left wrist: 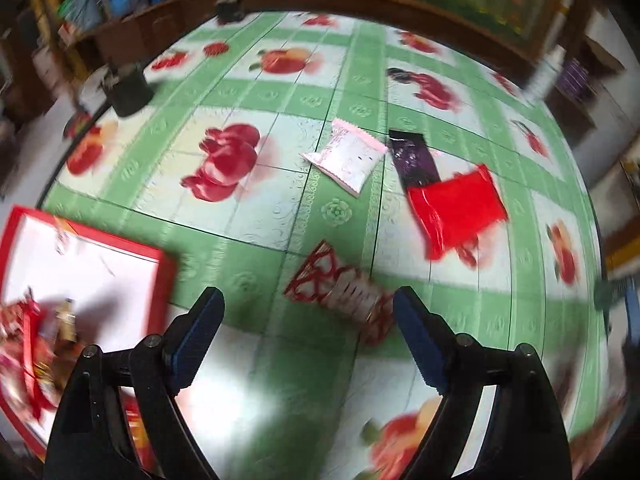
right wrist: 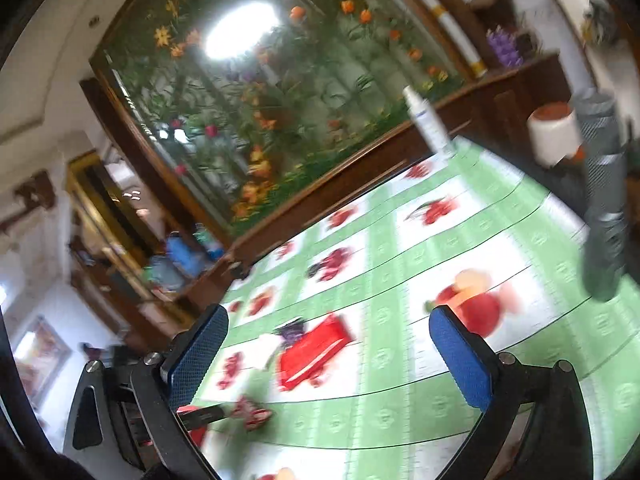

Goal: Organize snacks
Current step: 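Move both grippers back over the remaining snacks, then grasp the red-white candy with the left gripper while the right grasps a red bar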

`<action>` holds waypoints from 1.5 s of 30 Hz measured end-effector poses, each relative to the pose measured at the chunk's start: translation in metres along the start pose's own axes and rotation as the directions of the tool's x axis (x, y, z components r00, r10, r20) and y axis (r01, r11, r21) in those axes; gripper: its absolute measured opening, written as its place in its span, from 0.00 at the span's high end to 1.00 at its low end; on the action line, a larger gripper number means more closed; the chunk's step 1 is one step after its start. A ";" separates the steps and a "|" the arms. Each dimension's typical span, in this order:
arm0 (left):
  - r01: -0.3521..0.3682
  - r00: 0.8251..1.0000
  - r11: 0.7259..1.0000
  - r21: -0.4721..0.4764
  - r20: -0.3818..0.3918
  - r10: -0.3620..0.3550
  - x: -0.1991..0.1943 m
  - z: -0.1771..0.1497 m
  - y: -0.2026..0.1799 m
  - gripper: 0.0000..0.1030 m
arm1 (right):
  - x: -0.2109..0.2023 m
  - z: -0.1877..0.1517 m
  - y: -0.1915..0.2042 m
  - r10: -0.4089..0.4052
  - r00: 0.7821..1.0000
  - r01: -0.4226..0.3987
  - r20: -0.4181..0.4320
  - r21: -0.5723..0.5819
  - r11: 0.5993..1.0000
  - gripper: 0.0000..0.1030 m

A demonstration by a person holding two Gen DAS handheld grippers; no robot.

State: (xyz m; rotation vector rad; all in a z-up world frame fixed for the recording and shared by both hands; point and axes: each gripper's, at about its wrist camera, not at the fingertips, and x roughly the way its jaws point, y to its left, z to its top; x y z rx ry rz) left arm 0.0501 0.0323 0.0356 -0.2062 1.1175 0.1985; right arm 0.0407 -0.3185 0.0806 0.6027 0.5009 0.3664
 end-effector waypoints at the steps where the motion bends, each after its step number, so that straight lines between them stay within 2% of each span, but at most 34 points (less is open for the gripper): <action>1: 0.001 1.000 1.000 -0.007 -0.007 -0.001 0.005 0.001 -0.004 0.16 | -0.002 -0.002 0.001 -0.009 1.000 0.009 0.005 -0.009 1.000 0.01; 4: -0.012 0.998 1.000 -0.015 -0.062 0.011 0.022 0.001 -0.016 0.16 | -0.008 -0.005 0.003 0.023 0.999 -0.023 0.036 0.009 1.000 0.01; 7: -0.011 0.996 1.000 -0.020 -0.084 0.010 0.032 -0.001 -0.020 0.16 | -0.012 -0.005 0.004 0.034 0.999 -0.035 0.033 0.023 0.999 0.01; 12: -0.032 0.999 0.999 0.012 -0.036 0.032 0.034 -0.003 -0.014 0.17 | -0.012 -0.007 0.007 0.036 0.999 -0.036 0.010 0.011 0.999 0.01; 15: -0.020 1.000 0.999 0.040 -0.012 0.020 0.032 -0.002 -0.008 0.30 | -0.010 -0.009 0.011 0.017 1.000 -0.017 0.007 -0.016 1.000 0.01; 16: -0.014 1.000 0.999 0.046 -0.006 0.014 0.033 0.000 -0.005 0.40 | -0.009 -0.010 0.012 0.002 1.000 -0.002 0.007 -0.025 1.000 0.01; 19: 0.022 1.000 0.997 0.077 0.015 -0.023 0.028 -0.003 0.002 0.58 | -0.002 -0.013 0.009 -0.043 0.999 0.043 -0.007 -0.033 0.999 0.01; 25: 0.048 0.997 0.981 0.189 0.045 -0.057 0.017 -0.025 0.004 0.69 | 0.011 -0.017 0.005 -0.133 0.991 0.131 -0.022 -0.061 0.989 0.01; 27: 0.044 0.997 0.967 0.251 0.054 -0.060 0.012 -0.037 0.002 0.70 | 0.015 -0.019 0.004 -0.134 0.990 0.132 -0.038 -0.066 0.989 0.01; 29: 0.056 0.996 0.958 0.283 0.054 -0.074 0.006 -0.047 0.006 0.73 | 0.025 -0.022 0.005 -0.119 0.989 0.113 -0.092 -0.065 0.991 0.01; 32: 0.066 0.995 0.952 0.299 0.056 -0.087 0.001 -0.057 0.013 0.74 | 0.038 -0.024 0.011 -0.060 0.988 0.054 -0.142 -0.044 0.998 0.01; 35: 0.056 0.994 0.937 0.346 0.073 -0.086 -0.004 -0.067 0.014 0.75 | 0.057 -0.024 0.019 -0.041 0.982 0.044 -0.186 0.008 0.999 0.01; 38: 0.073 0.992 0.931 0.358 0.066 -0.103 -0.006 -0.071 0.016 0.75 | 0.087 -0.026 0.022 -0.070 0.968 0.097 -0.242 0.103 0.990 0.03; 41: 0.098 0.991 0.934 0.343 0.055 -0.124 -0.007 -0.071 0.020 0.75 | 0.113 -0.030 0.029 -0.119 0.951 0.163 -0.285 0.135 0.977 0.07; 44: 0.113 0.989 0.939 0.326 0.050 -0.136 -0.009 -0.072 0.025 0.66 | 0.137 -0.038 0.034 -0.165 0.923 0.238 -0.348 0.179 0.955 0.14; 45: 0.124 0.988 0.938 0.323 0.051 -0.148 -0.012 -0.074 0.028 0.60 | 0.144 -0.041 0.035 -0.191 0.911 0.271 -0.366 0.181 0.945 0.16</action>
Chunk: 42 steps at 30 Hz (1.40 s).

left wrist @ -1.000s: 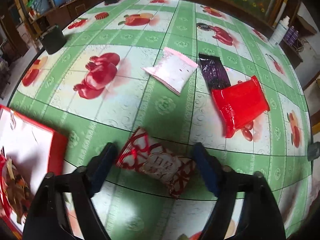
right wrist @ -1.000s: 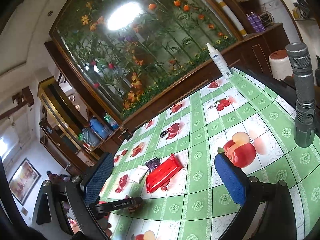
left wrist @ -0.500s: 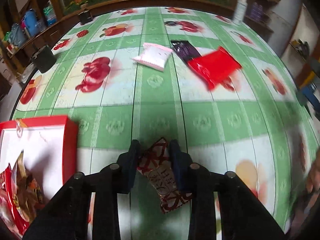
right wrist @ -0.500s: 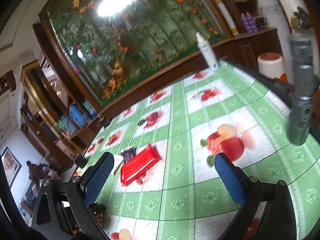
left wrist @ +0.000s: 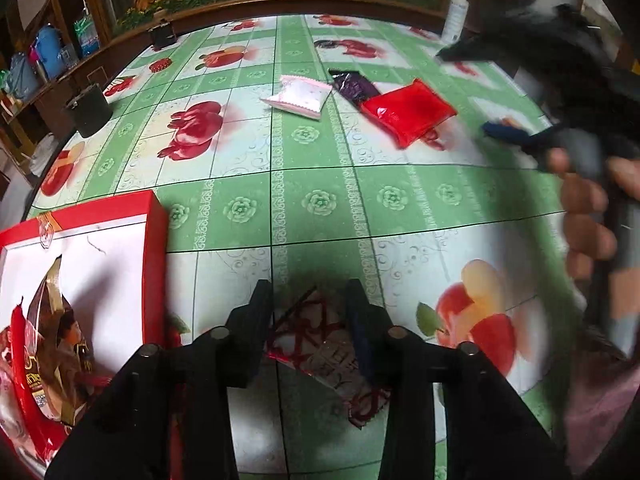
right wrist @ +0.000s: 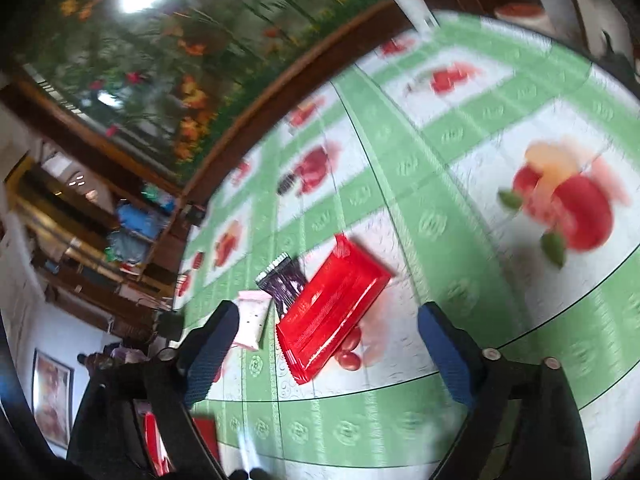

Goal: Organize snacks
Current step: 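Grasp the red-white candy with the left gripper while the right grasps a red bar, then carry both packets over the white tray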

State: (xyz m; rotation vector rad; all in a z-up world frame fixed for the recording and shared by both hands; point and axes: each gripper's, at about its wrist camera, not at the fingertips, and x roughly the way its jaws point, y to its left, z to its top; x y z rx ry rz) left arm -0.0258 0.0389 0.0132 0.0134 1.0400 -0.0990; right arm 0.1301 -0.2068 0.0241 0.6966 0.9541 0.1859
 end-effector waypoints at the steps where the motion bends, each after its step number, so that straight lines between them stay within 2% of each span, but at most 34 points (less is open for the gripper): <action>1: -0.001 1.000 1.000 -0.005 0.003 0.001 -0.002 -0.002 0.002 0.47 | 0.006 -0.002 0.002 -0.034 0.999 0.034 -0.006 0.015 0.999 0.16; 3: -0.023 1.000 1.000 -0.010 0.011 0.023 -0.007 -0.007 0.003 0.29 | 0.015 -0.004 0.007 -0.085 0.996 0.085 -0.002 0.025 0.996 0.16; 6: -0.042 0.999 0.999 -0.009 0.023 0.042 -0.012 -0.014 0.001 0.28 | 0.025 -0.007 0.023 -0.172 0.985 0.172 0.018 0.001 0.985 0.16; 10: -0.099 0.995 0.995 0.002 0.013 0.099 -0.003 -0.016 0.006 0.28 | 0.045 -0.011 0.040 -0.254 0.967 0.253 -0.007 -0.059 0.966 0.14; 12: -0.072 0.997 0.997 -0.015 0.016 0.072 -0.001 -0.018 0.012 0.28 | 0.052 -0.013 0.050 -0.302 0.953 0.301 0.009 -0.114 0.947 0.14; 14: -0.080 0.997 0.997 0.002 0.016 0.080 0.000 -0.018 0.011 0.28 | 0.058 -0.014 0.055 -0.349 0.937 0.349 0.033 -0.164 0.923 0.15; 17: -0.048 0.999 0.999 -0.012 0.014 0.048 0.002 -0.017 0.014 0.28 | 0.065 -0.019 0.060 -0.434 0.897 0.439 0.084 -0.291 0.850 0.21; 18: -0.047 0.999 0.999 -0.011 0.013 0.047 0.002 -0.016 0.015 0.28 | 0.065 -0.021 0.059 -0.458 0.883 0.465 0.105 -0.334 0.820 0.29; 19: -0.047 0.999 0.999 -0.009 0.011 0.047 0.002 -0.016 0.015 0.28 | 0.063 -0.020 0.058 -0.465 0.878 0.474 0.113 -0.344 0.811 0.40; 21: -0.047 0.999 0.999 -0.013 0.007 0.047 0.002 -0.015 0.015 0.28 | 0.055 -0.016 0.050 -0.456 0.884 0.462 0.104 -0.353 0.814 0.52; 23: -0.050 0.999 0.999 -0.021 -0.002 0.050 0.002 -0.015 0.015 0.28 | 0.048 -0.013 0.043 -0.448 0.889 0.445 0.090 -0.393 0.805 0.53; 26: -0.047 0.999 0.998 -0.030 -0.010 0.046 0.001 -0.015 0.016 0.28 | 0.030 -0.012 0.021 -0.424 0.904 0.411 0.064 -0.407 0.816 0.53; 29: -0.026 1.000 0.998 -0.055 -0.016 0.025 -0.001 -0.018 0.018 0.28 | 0.009 -0.011 0.000 -0.339 0.941 0.317 0.020 -0.410 0.855 0.54; 32: -0.008 1.000 0.994 -0.106 -0.019 0.006 -0.006 -0.021 0.022 0.28 | -0.011 -0.017 -0.017 -0.287 0.958 0.257 -0.007 -0.424 0.868 0.54; 36: -0.055 0.998 0.988 -0.142 -0.038 0.050 -0.004 -0.020 0.018 0.28 | -0.021 -0.025 -0.022 -0.261 0.965 0.228 -0.016 -0.435 0.871 0.53; 38: -0.054 0.998 0.986 -0.156 -0.035 0.049 -0.003 -0.019 0.016 0.28 | -0.020 -0.027 -0.020 -0.267 0.964 0.232 -0.017 -0.441 0.867 0.53; 42: -0.105 0.994 0.984 -0.145 -0.020 0.103 0.001 -0.017 0.009 0.28 | -0.018 -0.029 -0.018 -0.258 0.966 0.217 -0.034 -0.443 0.870 0.53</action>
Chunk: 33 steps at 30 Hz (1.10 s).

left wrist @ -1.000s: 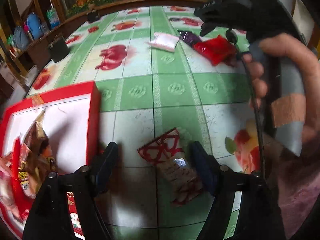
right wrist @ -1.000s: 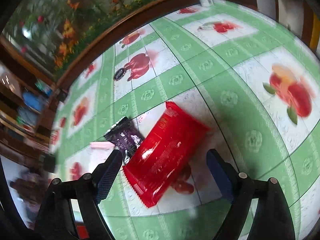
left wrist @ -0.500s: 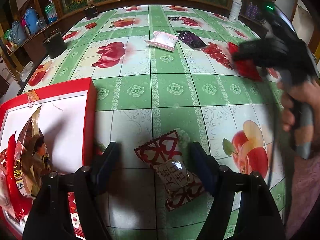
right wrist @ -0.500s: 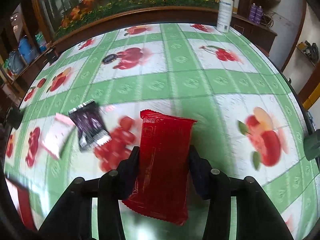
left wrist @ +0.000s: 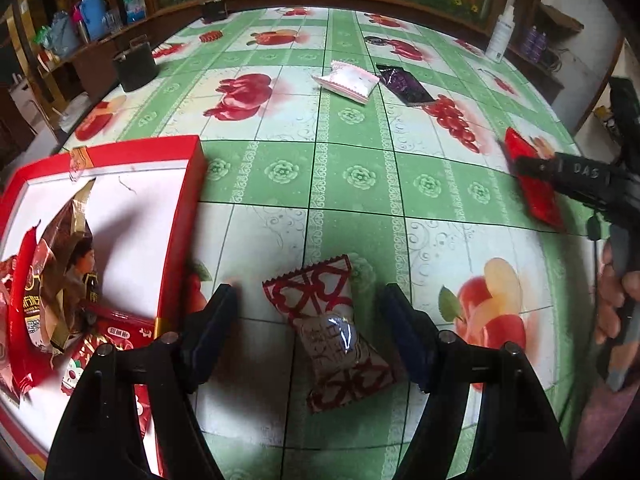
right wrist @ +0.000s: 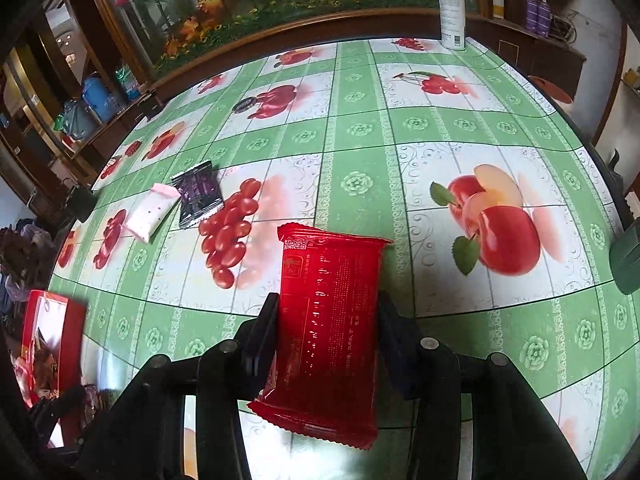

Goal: Organize snacks
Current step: 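Carry both packets over the white tray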

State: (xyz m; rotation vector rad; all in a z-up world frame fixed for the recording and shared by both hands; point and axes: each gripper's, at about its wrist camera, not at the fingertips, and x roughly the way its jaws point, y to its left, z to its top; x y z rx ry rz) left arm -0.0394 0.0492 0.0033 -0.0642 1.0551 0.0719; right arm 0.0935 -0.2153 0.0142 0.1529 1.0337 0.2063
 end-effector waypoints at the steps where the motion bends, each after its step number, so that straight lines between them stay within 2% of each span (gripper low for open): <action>1: -0.003 1.000 1.000 0.007 0.005 0.003 0.000 -0.001 -0.002 0.28 | 0.000 0.000 0.000 0.003 1.000 -0.003 -0.002 0.002 1.000 0.53; 2: -0.003 1.000 1.000 0.018 0.011 0.003 0.000 -0.002 -0.003 0.29 | 0.000 -0.001 -0.001 0.005 1.000 -0.005 -0.002 0.005 1.000 0.53; 6: 0.026 0.998 0.996 0.083 0.058 -0.030 -0.008 -0.010 -0.014 0.62 | 0.000 -0.001 -0.001 0.008 1.000 -0.008 -0.008 0.007 1.000 0.53; 7: 0.032 0.997 0.995 0.098 0.065 -0.038 -0.010 -0.012 -0.016 0.68 | 0.000 -0.001 0.000 0.009 1.000 -0.009 -0.009 0.004 1.000 0.53; 11: 0.056 0.994 0.991 0.118 0.086 -0.066 -0.011 -0.014 -0.013 0.72 | 0.001 -0.002 0.005 0.014 1.000 -0.015 -0.011 -0.016 1.000 0.54; 13: 0.071 0.993 0.991 0.114 0.086 -0.081 -0.012 -0.014 -0.011 0.80 | 0.001 -0.002 0.006 0.021 1.000 -0.021 -0.009 -0.014 1.000 0.54; 17: 0.096 0.991 0.989 0.113 0.083 -0.106 -0.015 -0.017 -0.009 0.80 | -0.002 -0.003 0.011 0.079 0.997 -0.079 0.002 -0.020 0.997 0.54; 22: 0.117 0.987 0.987 0.112 0.093 -0.128 -0.019 -0.020 -0.008 0.80 | -0.005 -0.006 0.025 0.105 0.994 -0.104 0.025 -0.060 0.993 0.54; 29: 0.109 0.982 0.986 0.130 0.137 -0.127 -0.037 -0.021 -0.009 0.80 | -0.007 -0.010 0.037 0.158 0.987 -0.155 0.033 -0.087 0.984 0.54; 33: 0.071 0.974 0.987 0.146 0.203 -0.100 -0.058 -0.024 -0.006 0.80 | -0.017 -0.014 0.051 0.210 0.975 -0.199 0.074 -0.138 0.970 0.54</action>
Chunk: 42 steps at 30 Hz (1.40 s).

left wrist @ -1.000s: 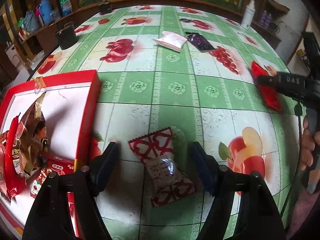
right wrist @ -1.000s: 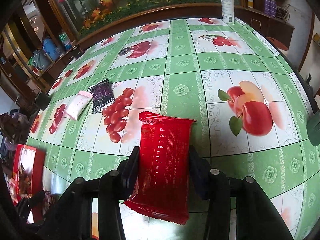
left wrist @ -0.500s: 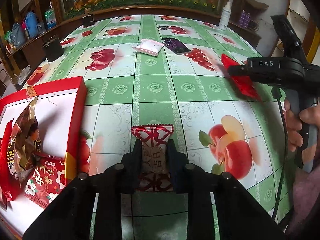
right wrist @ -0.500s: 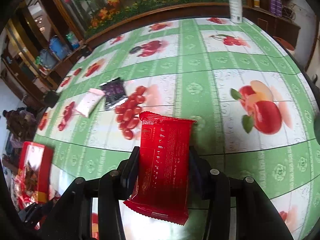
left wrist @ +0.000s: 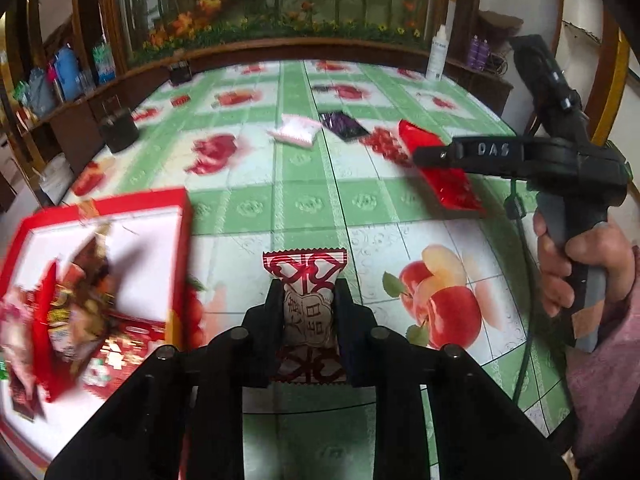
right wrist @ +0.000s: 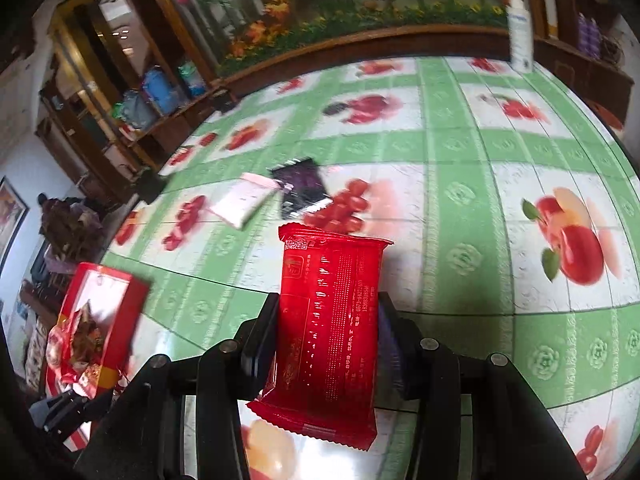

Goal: Organize snacks
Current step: 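Carry both packets over the white tray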

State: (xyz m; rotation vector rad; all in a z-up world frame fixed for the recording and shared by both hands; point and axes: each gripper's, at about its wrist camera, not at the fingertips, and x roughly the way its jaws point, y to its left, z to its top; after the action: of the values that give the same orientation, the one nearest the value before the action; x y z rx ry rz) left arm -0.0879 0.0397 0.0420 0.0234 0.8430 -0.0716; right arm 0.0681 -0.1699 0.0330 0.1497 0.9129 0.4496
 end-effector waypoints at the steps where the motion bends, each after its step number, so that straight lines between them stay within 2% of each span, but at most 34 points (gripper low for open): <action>1: -0.010 1.000 1.000 0.001 0.017 0.010 -0.005 0.000 0.002 0.80 | -0.001 0.000 0.004 0.019 1.000 -0.018 0.007 -0.005 1.000 0.54; 4: -0.076 0.995 0.997 0.016 0.068 0.075 -0.021 0.001 0.012 0.80 | -0.006 -0.002 0.020 0.100 0.994 -0.100 0.037 -0.013 0.995 0.54; 8: -0.147 0.983 0.989 -0.031 0.108 0.150 -0.037 -0.001 0.040 0.80 | -0.013 -0.011 0.056 0.180 0.980 -0.170 0.086 -0.106 0.980 0.54; 13: -0.220 0.964 0.970 -0.100 0.133 0.232 -0.050 -0.007 0.074 0.80 | -0.020 -0.020 0.098 0.316 0.941 -0.296 0.123 -0.156 0.942 0.54; 17: -0.266 0.948 0.954 -0.138 0.143 0.285 -0.058 -0.012 0.095 0.79 | -0.014 -0.024 0.126 0.390 0.913 -0.373 0.120 -0.141 0.917 0.55; 23: -0.318 0.925 0.932 -0.177 0.159 0.345 -0.067 -0.020 0.119 0.79 | 0.000 -0.036 0.172 0.440 0.894 -0.422 0.082 -0.175 0.890 0.55; 27: -0.329 0.918 0.923 -0.201 0.162 0.362 -0.070 -0.025 0.132 0.79 | 0.007 -0.042 0.192 0.454 0.889 -0.436 0.065 -0.187 0.880 0.55; 34: -0.350 0.906 0.906 -0.237 0.161 0.392 -0.075 -0.033 0.154 0.79 | 0.015 -0.046 0.208 0.466 0.883 -0.450 0.049 -0.190 0.872 0.55; 42: -0.358 0.901 0.895 -0.267 0.153 0.406 -0.075 -0.038 0.171 0.79 | 0.023 -0.048 0.220 0.466 0.884 -0.450 0.040 -0.194 0.871 0.55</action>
State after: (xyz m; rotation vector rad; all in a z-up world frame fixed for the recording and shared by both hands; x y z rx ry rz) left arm -0.1537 0.2165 0.0717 -0.0373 0.6218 0.3949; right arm -0.0264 0.0342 0.0554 0.2211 0.7427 0.9605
